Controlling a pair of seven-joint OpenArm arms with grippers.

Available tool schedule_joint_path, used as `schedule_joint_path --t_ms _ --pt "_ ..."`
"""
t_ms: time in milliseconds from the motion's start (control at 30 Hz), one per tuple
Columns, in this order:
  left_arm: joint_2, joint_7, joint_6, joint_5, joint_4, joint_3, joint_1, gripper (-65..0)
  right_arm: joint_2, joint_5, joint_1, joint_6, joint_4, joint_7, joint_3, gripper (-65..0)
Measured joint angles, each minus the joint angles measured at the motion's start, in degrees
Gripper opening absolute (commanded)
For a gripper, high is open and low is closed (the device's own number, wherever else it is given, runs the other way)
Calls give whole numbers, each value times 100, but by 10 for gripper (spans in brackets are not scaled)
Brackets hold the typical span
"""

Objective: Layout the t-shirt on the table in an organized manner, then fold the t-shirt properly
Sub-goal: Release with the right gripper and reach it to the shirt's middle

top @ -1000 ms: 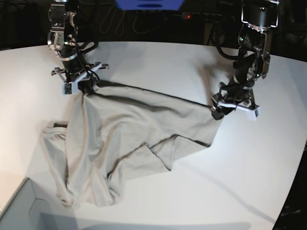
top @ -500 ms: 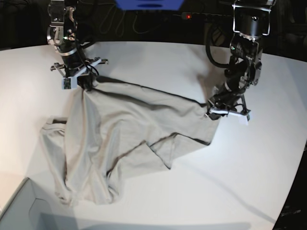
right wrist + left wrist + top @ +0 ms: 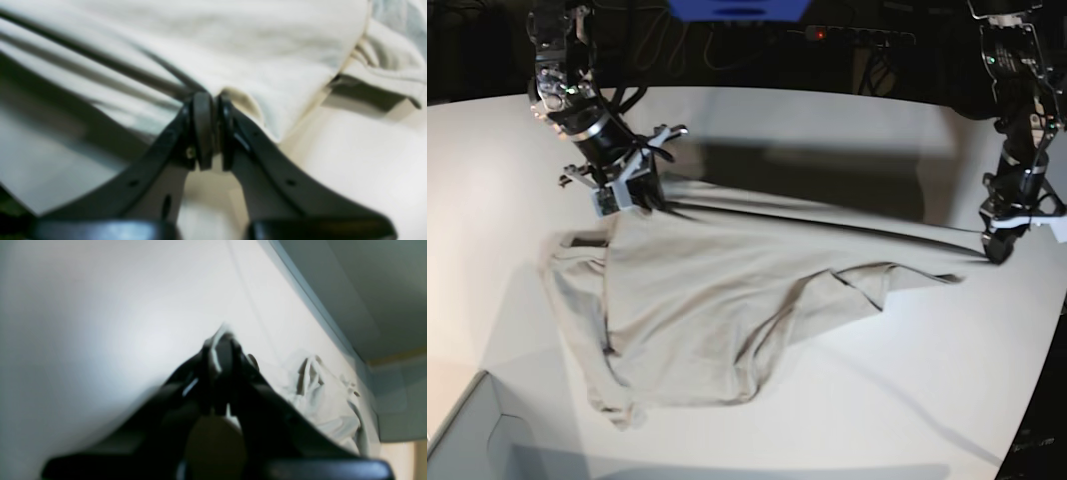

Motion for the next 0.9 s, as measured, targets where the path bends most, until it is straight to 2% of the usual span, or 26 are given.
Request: schedule_joint_path --t_ms 200,267,500,733,900 --pt "-63 245 111 28 -15 -664 -55 -650 63 -122 -37 15 542 -271 -328 -376" --pt "-46 251 114 31 -2 -697 -55 -650 61 -105 -72 15 649 -260 -398 -337" --pt "-2 293 111 26 9 -719 -57 -650 55 -107 -343 15 385 -240 -450 -327" --pt "-26 332 111 48 17 -737 -264 -650 -85 -111 -157 9 -398 -219 -1550 -326" --pt "-35 332 118 72 17 -743 -214 -650 -330 -103 219 -4 -1051 -201 -1770 -326"
